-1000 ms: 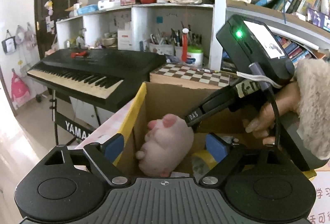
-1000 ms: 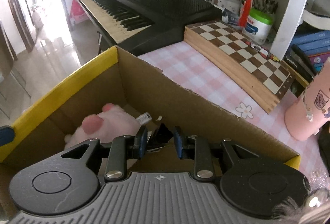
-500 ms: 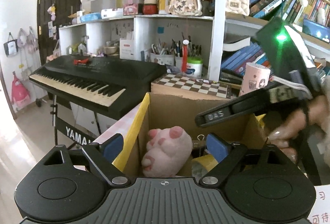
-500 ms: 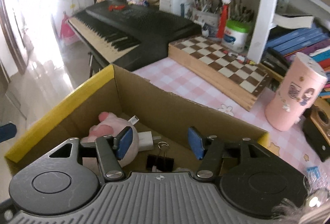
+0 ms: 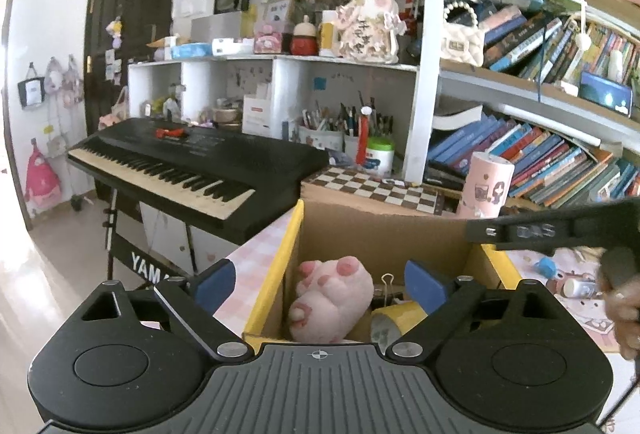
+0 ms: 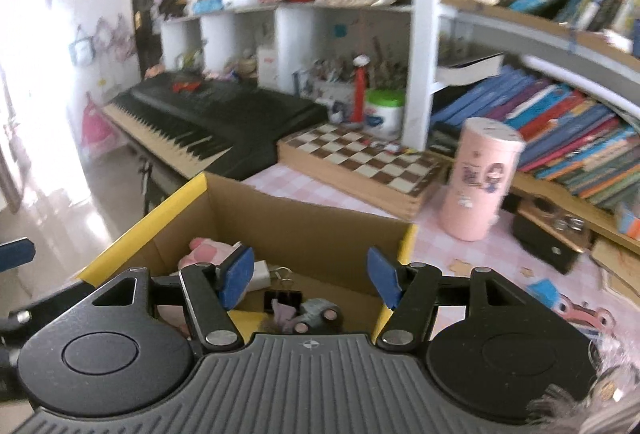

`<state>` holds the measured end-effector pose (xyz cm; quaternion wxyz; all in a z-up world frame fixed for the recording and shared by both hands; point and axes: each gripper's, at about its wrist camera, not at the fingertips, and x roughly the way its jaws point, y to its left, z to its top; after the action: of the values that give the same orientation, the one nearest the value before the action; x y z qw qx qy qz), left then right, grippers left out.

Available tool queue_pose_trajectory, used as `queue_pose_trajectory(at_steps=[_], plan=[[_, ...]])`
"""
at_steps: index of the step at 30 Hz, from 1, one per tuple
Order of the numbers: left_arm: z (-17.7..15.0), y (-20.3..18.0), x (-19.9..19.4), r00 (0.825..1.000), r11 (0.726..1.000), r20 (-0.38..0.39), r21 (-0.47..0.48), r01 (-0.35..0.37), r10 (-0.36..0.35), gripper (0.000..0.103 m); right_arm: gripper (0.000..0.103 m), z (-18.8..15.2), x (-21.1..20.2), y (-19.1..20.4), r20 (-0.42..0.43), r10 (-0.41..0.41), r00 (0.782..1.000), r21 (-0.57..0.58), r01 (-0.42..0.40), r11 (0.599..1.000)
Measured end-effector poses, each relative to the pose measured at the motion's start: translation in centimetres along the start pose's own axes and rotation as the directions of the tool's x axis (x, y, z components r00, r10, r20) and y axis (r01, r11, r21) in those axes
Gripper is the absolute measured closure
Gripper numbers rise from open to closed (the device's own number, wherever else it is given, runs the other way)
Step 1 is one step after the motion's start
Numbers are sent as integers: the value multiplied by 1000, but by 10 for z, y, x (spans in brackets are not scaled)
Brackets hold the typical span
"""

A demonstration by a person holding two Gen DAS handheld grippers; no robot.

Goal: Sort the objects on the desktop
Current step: 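Withdraw both grippers from the yellow box back over the table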

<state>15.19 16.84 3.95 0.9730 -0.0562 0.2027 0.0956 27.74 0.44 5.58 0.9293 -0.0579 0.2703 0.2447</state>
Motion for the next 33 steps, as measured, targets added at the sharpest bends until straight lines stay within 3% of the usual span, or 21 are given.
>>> queue_pose_trajectory(at_steps=[5,13,33], plan=[[-6,5,-15,1000,1000,9,-14,3,-3,9,42,-18,-30,-4,39,-61,997,36,60,998],[-19,10,-38,1000,1000,3,-17,22,-22,9,41,-51,-60,3,20,-120,993,78,118,990],[-70,23,-109,998,1000,-52,-9,21,-21,9,37,-132,-127,64,-38,-132,991,34,133,990]])
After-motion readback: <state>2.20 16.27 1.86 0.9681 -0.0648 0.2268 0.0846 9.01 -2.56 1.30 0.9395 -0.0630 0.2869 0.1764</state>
